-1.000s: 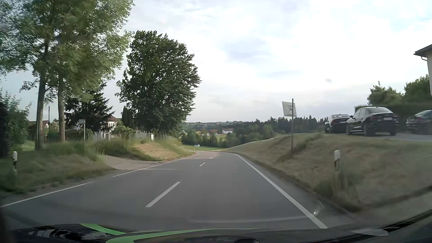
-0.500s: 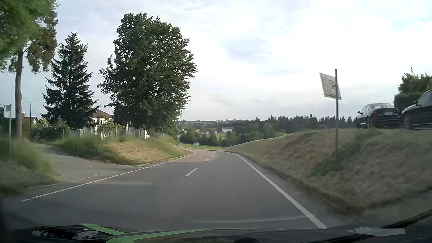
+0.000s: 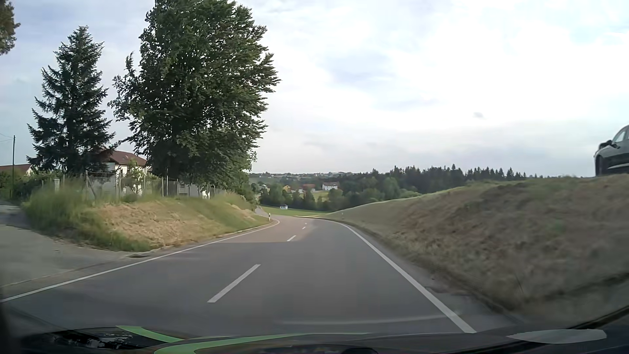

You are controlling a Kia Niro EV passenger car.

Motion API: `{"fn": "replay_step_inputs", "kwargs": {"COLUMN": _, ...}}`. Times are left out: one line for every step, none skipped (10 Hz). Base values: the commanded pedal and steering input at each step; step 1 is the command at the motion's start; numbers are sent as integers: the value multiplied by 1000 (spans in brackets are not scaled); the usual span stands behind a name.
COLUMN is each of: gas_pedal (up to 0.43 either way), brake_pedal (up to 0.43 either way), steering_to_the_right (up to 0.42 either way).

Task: Follow the waypoints while adhering to traffic rules and regulations

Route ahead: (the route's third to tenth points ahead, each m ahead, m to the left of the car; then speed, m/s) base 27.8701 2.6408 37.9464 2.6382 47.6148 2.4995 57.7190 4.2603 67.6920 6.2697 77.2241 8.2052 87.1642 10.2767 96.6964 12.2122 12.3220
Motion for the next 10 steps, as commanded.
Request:
{"fn": "replay_step_inputs", "kwargs": {"gas_pedal": 28, "brake_pedal": 0, "steering_to_the_right": 2}}
{"fn": "replay_step_inputs", "kwargs": {"gas_pedal": 28, "brake_pedal": 0, "steering_to_the_right": 2}}
{"fn": "replay_step_inputs", "kwargs": {"gas_pedal": 28, "brake_pedal": 0, "steering_to_the_right": 2}}
{"fn": "replay_step_inputs", "kwargs": {"gas_pedal": 28, "brake_pedal": 0, "steering_to_the_right": 2}}
{"fn": "replay_step_inputs", "kwargs": {"gas_pedal": 28, "brake_pedal": 0, "steering_to_the_right": 1}}
{"fn": "replay_step_inputs", "kwargs": {"gas_pedal": 28, "brake_pedal": 0, "steering_to_the_right": 0}}
{"fn": "replay_step_inputs", "kwargs": {"gas_pedal": 28, "brake_pedal": 0, "steering_to_the_right": -3}}
{"fn": "replay_step_inputs", "kwargs": {"gas_pedal": 28, "brake_pedal": 0, "steering_to_the_right": -4}}
{"fn": "replay_step_inputs", "kwargs": {"gas_pedal": 28, "brake_pedal": 0, "steering_to_the_right": -4}}
{"fn": "replay_step_inputs", "kwargs": {"gas_pedal": 28, "brake_pedal": 0, "steering_to_the_right": -4}}
